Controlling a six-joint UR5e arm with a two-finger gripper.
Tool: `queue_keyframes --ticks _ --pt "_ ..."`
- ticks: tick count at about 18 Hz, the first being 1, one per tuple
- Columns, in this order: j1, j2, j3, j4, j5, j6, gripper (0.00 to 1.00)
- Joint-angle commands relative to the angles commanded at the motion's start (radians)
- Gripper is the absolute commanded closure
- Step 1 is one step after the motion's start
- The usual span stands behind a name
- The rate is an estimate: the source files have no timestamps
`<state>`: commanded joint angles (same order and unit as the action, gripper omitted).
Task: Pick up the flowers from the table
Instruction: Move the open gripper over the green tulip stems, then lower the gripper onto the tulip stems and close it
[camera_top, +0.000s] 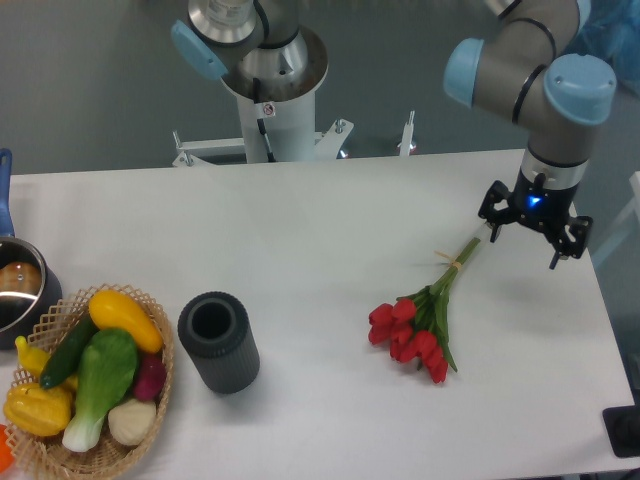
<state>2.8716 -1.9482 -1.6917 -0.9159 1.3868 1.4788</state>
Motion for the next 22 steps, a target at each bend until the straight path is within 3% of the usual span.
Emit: queue_keyframes --ticks 12,22 --pt "-0.043 -0.018 -0.048 -0.003 0.006 -0.006 0.00" --pt "-0.143 -0.041 -0.077 -0.005 -0.005 -0.166 0.00"
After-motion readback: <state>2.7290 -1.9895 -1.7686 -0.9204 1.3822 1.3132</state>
